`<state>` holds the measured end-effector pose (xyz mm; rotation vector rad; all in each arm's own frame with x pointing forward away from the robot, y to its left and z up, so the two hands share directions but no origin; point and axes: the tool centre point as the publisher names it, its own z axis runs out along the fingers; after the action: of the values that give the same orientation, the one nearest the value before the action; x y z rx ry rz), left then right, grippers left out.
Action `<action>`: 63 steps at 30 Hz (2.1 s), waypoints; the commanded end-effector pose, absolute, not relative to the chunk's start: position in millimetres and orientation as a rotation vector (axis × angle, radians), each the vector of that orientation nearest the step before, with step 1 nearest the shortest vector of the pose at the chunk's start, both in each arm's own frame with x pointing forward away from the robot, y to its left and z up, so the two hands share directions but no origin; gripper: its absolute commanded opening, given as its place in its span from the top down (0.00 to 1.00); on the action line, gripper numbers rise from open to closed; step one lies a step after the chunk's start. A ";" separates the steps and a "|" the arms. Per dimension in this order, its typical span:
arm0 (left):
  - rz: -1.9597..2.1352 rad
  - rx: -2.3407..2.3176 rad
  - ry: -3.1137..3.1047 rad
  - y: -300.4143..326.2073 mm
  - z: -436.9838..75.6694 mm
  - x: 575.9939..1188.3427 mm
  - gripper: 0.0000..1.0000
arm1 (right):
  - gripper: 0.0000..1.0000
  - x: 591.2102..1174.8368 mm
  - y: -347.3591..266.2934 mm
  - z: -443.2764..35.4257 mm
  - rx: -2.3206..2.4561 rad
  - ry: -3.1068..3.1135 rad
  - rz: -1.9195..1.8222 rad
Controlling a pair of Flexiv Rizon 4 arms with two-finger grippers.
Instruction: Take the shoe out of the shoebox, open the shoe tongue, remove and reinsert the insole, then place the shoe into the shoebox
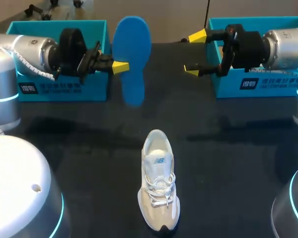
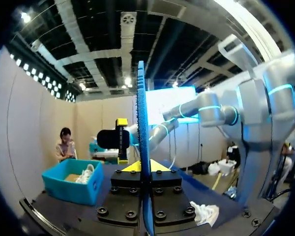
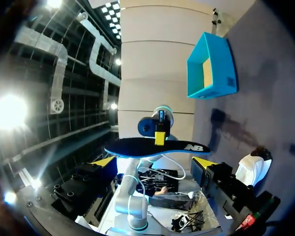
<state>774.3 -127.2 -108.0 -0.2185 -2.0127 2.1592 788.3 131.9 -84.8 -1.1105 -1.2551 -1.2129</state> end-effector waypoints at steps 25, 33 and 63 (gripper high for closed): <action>1.528 0.973 -1.463 -133.5 -135.5 780.7 1.00 | 0.00 788.6 133.4 -85.3 -1.112 -1.256 -1.213; 1.454 1.038 -1.409 -141.2 -144.5 780.0 1.00 | 0.00 788.6 133.4 -85.3 -1.112 -1.256 -1.213; 1.253 1.232 -1.201 -167.5 -188.3 779.2 1.00 | 0.00 788.6 133.4 -85.3 -1.112 -1.256 -1.213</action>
<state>779.2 -161.6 -184.5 1.2244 -1.2123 1.2632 788.6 132.4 -85.0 -1.1099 -1.2558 -1.2126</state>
